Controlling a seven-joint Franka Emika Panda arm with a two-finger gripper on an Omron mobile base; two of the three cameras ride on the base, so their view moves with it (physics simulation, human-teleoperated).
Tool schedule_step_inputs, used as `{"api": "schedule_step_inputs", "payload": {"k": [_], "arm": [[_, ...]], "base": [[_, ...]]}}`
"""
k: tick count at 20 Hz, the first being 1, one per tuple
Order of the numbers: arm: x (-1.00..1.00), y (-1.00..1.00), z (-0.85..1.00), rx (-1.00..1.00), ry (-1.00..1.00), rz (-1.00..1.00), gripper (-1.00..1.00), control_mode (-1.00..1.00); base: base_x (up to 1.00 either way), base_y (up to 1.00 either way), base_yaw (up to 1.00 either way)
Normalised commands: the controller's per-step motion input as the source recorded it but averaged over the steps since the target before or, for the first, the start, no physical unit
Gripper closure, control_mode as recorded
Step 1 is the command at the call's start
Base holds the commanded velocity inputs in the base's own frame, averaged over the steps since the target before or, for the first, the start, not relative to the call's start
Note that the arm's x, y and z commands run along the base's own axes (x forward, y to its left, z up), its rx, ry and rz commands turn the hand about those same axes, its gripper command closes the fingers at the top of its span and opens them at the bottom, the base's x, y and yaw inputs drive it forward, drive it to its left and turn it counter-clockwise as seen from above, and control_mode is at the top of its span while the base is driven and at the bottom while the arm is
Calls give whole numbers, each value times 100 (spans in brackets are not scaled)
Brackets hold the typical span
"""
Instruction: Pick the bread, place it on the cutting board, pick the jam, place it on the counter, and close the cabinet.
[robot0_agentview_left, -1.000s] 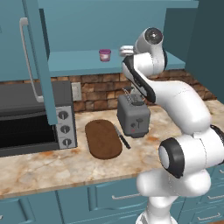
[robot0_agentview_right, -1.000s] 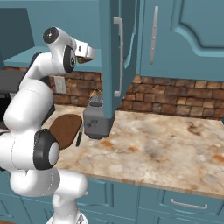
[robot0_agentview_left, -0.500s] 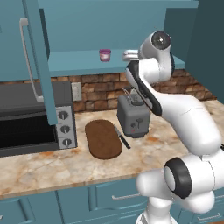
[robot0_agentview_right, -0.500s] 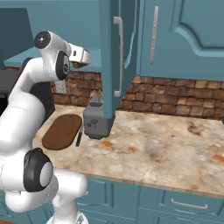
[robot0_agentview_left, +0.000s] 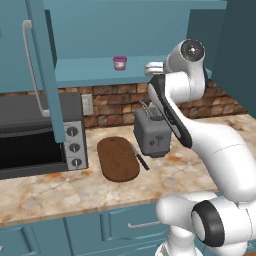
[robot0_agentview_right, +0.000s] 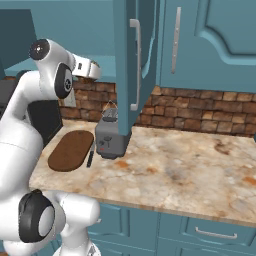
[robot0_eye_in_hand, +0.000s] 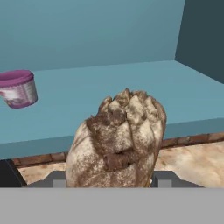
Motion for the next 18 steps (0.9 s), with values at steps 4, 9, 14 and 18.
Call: {"api": "schedule_step_inputs", "payload": {"k": [4,9,14,18], "arm": [[-33,-3,-3,0,2,0,100,-100],[-18,-14,-10,0,1,0,100,-100],[-8,-3,-19,0,3,0,100,-100],[-5,0,-25,0,6,0,100,-100]], "base": [[0,0,0],[0,0,0],[0,0,0],[0,0,0]]}}
